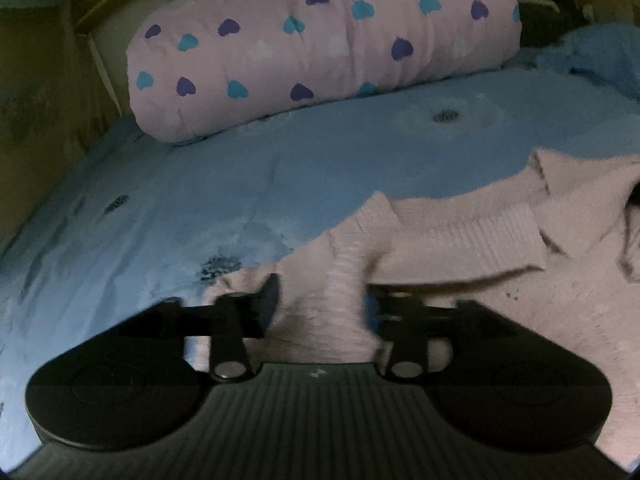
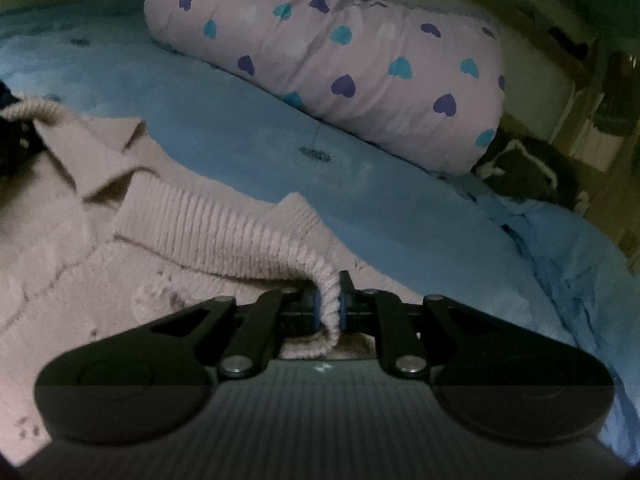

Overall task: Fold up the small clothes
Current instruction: 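Lift the ribbed hem with both tools and fold it toward the collar, then open both tools and release the hem onto the folded cardigan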

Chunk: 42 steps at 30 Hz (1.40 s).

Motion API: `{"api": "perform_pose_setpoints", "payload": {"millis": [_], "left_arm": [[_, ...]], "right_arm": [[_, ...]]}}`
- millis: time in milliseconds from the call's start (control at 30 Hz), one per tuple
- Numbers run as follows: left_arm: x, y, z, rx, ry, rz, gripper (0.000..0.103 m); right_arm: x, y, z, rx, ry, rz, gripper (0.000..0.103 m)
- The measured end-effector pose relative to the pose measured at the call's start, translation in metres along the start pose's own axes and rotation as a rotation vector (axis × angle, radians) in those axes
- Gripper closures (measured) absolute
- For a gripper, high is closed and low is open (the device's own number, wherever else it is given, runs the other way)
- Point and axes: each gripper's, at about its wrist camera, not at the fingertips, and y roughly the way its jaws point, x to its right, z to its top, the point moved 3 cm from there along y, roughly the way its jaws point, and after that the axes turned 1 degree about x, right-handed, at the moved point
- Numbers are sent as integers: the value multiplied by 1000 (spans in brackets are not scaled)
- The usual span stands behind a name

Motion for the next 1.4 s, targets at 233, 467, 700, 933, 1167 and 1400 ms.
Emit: {"api": "perform_pose_setpoints", "payload": {"millis": [233, 467, 700, 933, 1167, 1400], "left_arm": [[-19, -52, 9, 40, 50, -69, 31], [-19, -85, -6, 40, 160, -152, 31], [3, -75, -30, 1, 252, -235, 31], [12, -48, -34, 7, 270, -229, 59], [-6, -29, -11, 38, 196, -156, 89], [-51, 11, 2, 10, 45, 3, 88]], "right_arm": [[37, -36, 4, 11, 145, 97, 62], [50, -65, -1, 10, 201, 249, 62], [19, -67, -11, 0, 39, 319, 61], [4, -55, -23, 30, -95, 244, 40], [11, -43, -16, 33, -30, 258, 89], [51, -20, 0, 79, 52, 87, 89]]}}
